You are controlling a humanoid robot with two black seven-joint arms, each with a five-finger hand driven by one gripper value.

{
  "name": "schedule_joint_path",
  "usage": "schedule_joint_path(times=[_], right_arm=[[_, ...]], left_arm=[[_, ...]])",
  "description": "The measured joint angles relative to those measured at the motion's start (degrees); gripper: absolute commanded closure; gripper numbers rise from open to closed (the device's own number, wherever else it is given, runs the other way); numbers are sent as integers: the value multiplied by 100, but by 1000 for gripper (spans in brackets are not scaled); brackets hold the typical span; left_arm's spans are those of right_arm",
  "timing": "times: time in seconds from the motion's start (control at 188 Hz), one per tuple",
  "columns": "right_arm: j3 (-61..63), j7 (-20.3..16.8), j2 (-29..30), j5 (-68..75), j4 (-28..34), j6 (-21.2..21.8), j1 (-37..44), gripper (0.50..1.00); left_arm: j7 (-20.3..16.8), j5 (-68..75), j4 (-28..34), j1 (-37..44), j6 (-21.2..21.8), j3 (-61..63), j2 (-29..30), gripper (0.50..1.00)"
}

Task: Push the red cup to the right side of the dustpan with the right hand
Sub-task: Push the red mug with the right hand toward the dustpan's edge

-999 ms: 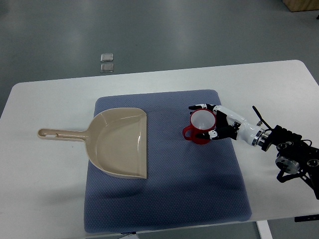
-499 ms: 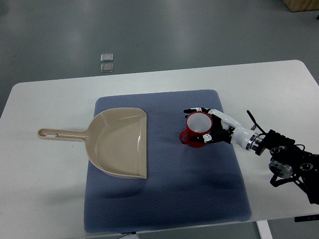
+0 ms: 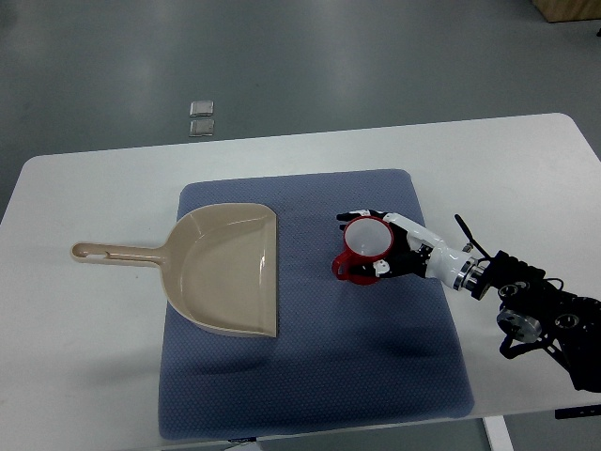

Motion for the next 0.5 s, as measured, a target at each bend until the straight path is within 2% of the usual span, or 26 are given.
schedule_joint_path(times=[0.499], right_arm=[[-36,0,158,-5,56,8,-15,566]], left_arm=[[0,0,0,0,0,0,0,500]])
